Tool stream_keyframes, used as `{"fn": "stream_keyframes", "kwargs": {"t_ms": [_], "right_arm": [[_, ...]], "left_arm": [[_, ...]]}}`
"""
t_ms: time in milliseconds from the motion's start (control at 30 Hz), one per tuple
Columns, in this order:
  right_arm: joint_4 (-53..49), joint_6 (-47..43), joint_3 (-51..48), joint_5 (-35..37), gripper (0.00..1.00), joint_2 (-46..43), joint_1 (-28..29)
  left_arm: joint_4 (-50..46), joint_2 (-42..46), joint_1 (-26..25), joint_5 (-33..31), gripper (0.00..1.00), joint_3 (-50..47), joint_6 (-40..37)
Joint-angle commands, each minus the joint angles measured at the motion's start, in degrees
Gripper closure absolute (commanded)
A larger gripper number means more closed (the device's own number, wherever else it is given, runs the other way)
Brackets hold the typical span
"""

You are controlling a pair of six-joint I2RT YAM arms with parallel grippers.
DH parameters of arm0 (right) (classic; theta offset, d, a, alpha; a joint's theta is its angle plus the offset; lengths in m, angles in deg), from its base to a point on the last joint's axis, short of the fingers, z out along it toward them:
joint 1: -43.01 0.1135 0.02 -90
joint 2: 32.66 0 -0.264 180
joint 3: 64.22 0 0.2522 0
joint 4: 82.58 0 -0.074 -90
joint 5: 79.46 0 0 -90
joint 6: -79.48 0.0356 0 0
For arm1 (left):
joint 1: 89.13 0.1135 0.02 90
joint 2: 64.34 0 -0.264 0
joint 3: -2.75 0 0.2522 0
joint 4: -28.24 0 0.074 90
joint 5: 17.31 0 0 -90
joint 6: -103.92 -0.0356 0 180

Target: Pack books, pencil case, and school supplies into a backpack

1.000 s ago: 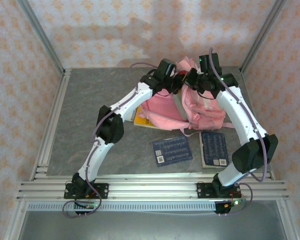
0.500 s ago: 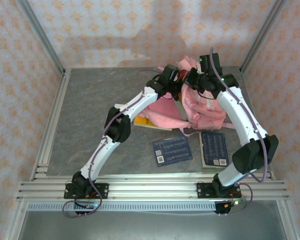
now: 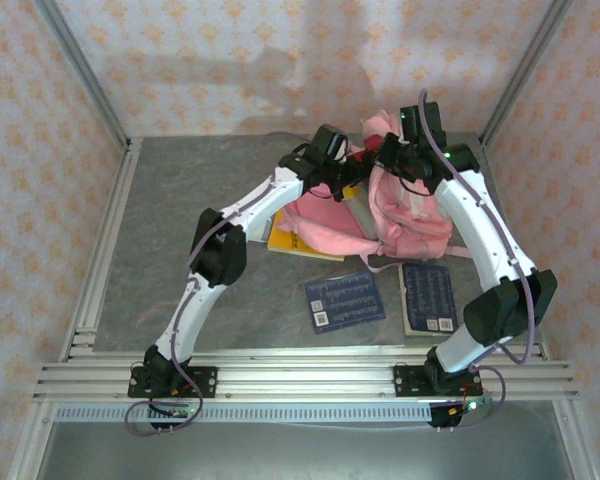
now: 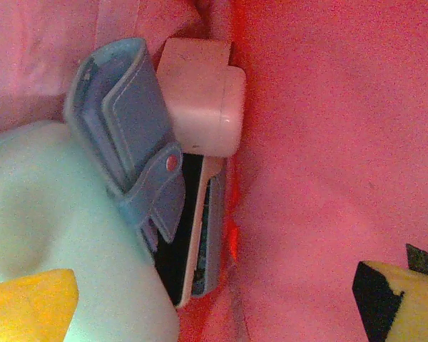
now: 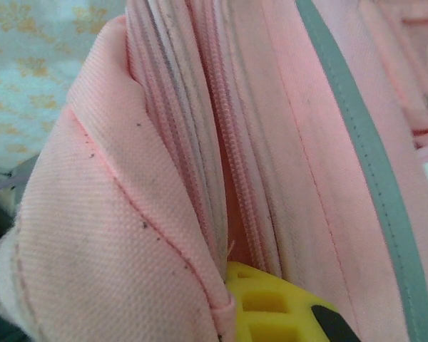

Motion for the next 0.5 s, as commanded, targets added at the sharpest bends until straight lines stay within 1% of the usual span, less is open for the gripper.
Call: {"fn": "stream_keyframes", "kwargs": {"t_ms": [0,133,233,300,367,467], "right_arm": [[1.83,-4.84,7.40,10.15,1.00,3.34,-1.65],[0.75,-6.41,14.03,11.93,1.00,8.54,-1.82],[0.99,-7.57,17.77,10.87,1.00,12.16,-1.84],[1.75,-9.52,19.22,8.69,1.00,14.53,-1.54],[1.35,-12.17,21.12,9.59,1.00,17.43,-0.52],[1.19,-12.95,22.52,5.51,0.99,20.63,0.34]], "left_arm": [[0.72,6.00,1.33,1.96,0.00,-5.72,-2.10],[3.26,11.87,3.31,2.21,0.00,-14.89,-1.83],[4.21,17.44,4.91,1.86,0.00,-21.38,-2.22],[2.85,21.54,5.53,0.18,0.00,-25.15,-3.72],[2.41,26.49,5.76,-2.23,0.00,-30.34,-3.98],[2.68,34.28,5.71,-4.57,0.00,-38.18,-3.90]]}}
